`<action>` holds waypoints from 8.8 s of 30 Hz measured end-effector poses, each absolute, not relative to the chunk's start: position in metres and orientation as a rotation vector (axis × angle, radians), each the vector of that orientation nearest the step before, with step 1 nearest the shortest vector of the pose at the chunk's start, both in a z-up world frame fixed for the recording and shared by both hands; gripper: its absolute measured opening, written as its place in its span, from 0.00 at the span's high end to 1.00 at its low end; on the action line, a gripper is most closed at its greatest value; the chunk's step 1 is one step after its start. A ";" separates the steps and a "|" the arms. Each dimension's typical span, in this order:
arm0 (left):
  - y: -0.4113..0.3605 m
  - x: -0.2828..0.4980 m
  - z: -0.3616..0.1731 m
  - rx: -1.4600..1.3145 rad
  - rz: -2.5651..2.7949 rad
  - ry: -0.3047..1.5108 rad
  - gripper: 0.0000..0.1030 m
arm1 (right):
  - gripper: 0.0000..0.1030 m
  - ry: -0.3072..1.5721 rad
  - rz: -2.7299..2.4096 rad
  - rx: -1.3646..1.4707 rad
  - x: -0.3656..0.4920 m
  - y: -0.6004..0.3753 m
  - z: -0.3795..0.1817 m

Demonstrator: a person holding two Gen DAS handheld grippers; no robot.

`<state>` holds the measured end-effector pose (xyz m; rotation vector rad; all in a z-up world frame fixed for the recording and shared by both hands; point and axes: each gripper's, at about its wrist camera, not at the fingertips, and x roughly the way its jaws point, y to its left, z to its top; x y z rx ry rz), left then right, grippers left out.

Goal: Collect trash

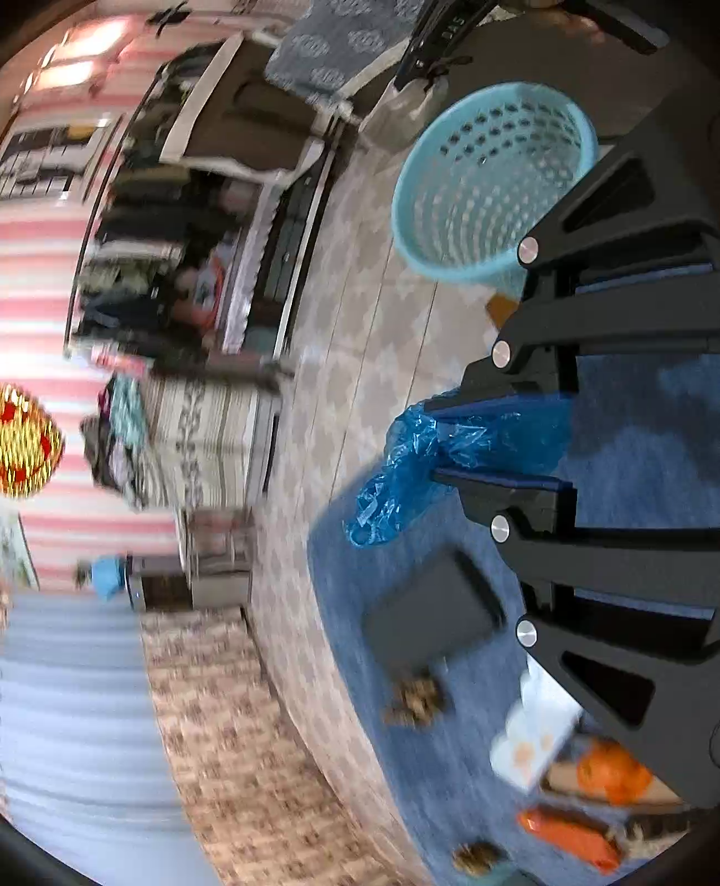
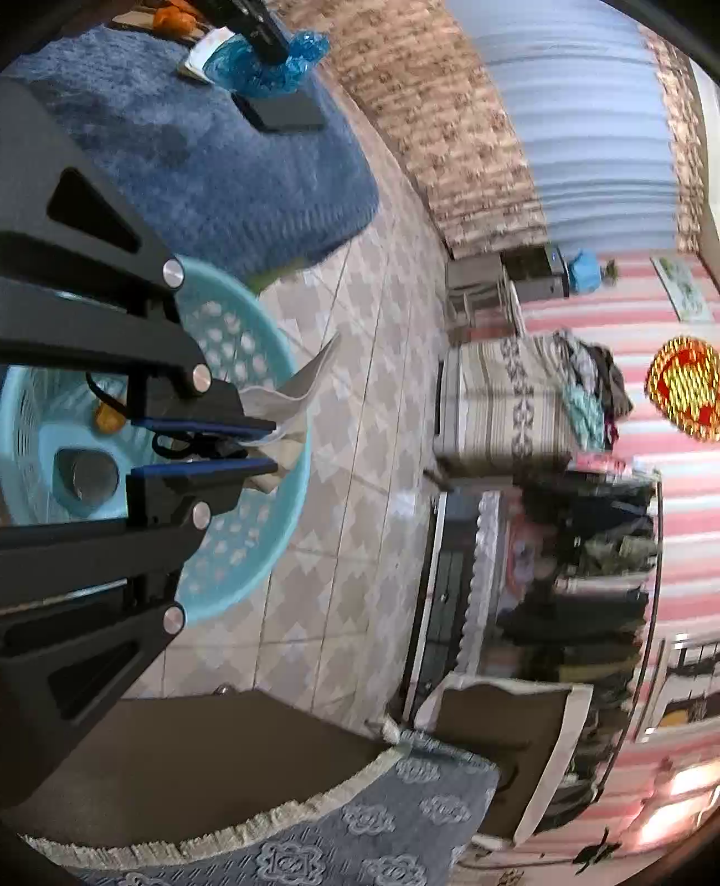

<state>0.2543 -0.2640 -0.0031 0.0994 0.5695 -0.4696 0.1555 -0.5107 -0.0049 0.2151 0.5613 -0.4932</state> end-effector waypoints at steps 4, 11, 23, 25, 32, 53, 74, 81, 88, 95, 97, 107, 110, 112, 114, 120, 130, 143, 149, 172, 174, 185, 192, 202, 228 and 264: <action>-0.311 0.250 -0.013 0.117 -0.565 0.577 0.84 | 0.91 0.568 -0.529 0.245 0.152 -0.530 -0.010; -0.376 0.234 -0.034 0.184 -0.692 0.558 0.84 | 0.91 0.578 -0.560 0.288 0.146 -0.553 -0.020; -0.421 0.234 -0.040 0.233 -0.717 0.547 0.33 | 0.91 0.580 -0.569 0.329 0.141 -0.565 -0.030; -0.413 0.237 -0.037 0.240 -0.683 0.529 0.23 | 0.91 0.581 -0.567 0.327 0.142 -0.565 -0.030; -0.374 0.253 -0.019 0.189 -0.550 0.484 0.08 | 0.91 0.587 -0.556 0.305 0.150 -0.557 -0.032; -0.265 0.259 -0.002 0.111 -0.388 0.502 0.05 | 0.17 0.622 -0.548 0.235 0.181 -0.515 -0.029; -0.107 0.241 0.009 0.039 -0.156 0.527 0.05 | 0.08 0.526 -0.437 0.185 0.193 -0.431 0.001; -0.030 0.233 -0.009 -0.008 -0.027 0.576 0.05 | 0.08 0.533 -0.328 0.160 0.206 -0.385 -0.003; 0.026 0.213 -0.036 0.000 0.065 0.636 0.05 | 0.08 0.568 -0.231 0.109 0.218 -0.337 -0.014; 0.063 0.200 -0.071 -0.025 0.095 0.726 0.05 | 0.08 0.609 -0.140 0.062 0.232 -0.287 -0.025; 0.068 0.199 -0.077 -0.035 0.088 0.739 0.06 | 0.08 0.621 -0.118 0.053 0.237 -0.275 -0.028; 0.073 0.208 -0.089 -0.074 0.010 0.790 0.52 | 0.08 0.684 0.005 -0.031 0.259 -0.222 -0.047; 0.070 0.209 -0.088 -0.034 0.018 0.789 0.60 | 0.08 0.707 0.044 -0.070 0.267 -0.207 -0.056; 0.069 0.209 -0.084 -0.008 0.019 0.777 0.77 | 0.08 0.722 0.051 -0.117 0.274 -0.196 -0.063; 0.070 0.209 -0.077 0.026 0.029 0.755 0.81 | 0.08 0.740 0.054 -0.148 0.280 -0.188 -0.070; 0.084 0.209 -0.052 0.024 0.040 0.699 0.95 | 0.08 0.773 0.045 -0.207 0.292 -0.177 -0.081; 0.103 0.215 -0.037 -0.007 0.064 0.670 0.95 | 0.46 0.801 0.127 -0.235 0.304 -0.162 -0.081; 0.098 0.208 -0.017 -0.012 0.070 0.628 0.95 | 0.96 0.765 0.243 -0.046 0.289 -0.195 -0.052; 0.091 0.205 -0.005 0.007 0.066 0.597 0.95 | 0.90 0.796 0.272 -0.053 0.288 -0.188 -0.061; 0.112 0.233 -0.015 -0.029 0.090 0.610 0.95 | 0.43 0.832 0.432 -0.038 0.337 -0.162 -0.085; 0.107 0.234 -0.016 -0.023 0.088 0.607 0.95 | 0.44 0.819 0.427 -0.043 0.332 -0.163 -0.084; 0.062 0.234 -0.009 -0.033 0.050 0.608 0.95 | 0.49 0.727 0.248 -0.090 0.273 -0.219 -0.044; 0.006 0.222 0.011 -0.002 -0.040 0.570 0.95 | 0.95 0.760 0.177 -0.013 0.234 -0.279 -0.036; -0.024 0.223 0.001 0.017 -0.068 0.609 0.95 | 0.19 0.736 0.067 0.038 0.251 -0.315 -0.061; 0.010 0.287 -0.009 0.010 -0.022 0.607 0.95 | 0.88 0.724 0.179 -0.082 0.355 -0.287 -0.053; -0.280 0.216 0.000 0.157 -0.506 0.544 0.95 | 0.92 0.470 -0.413 0.320 0.152 -0.516 -0.014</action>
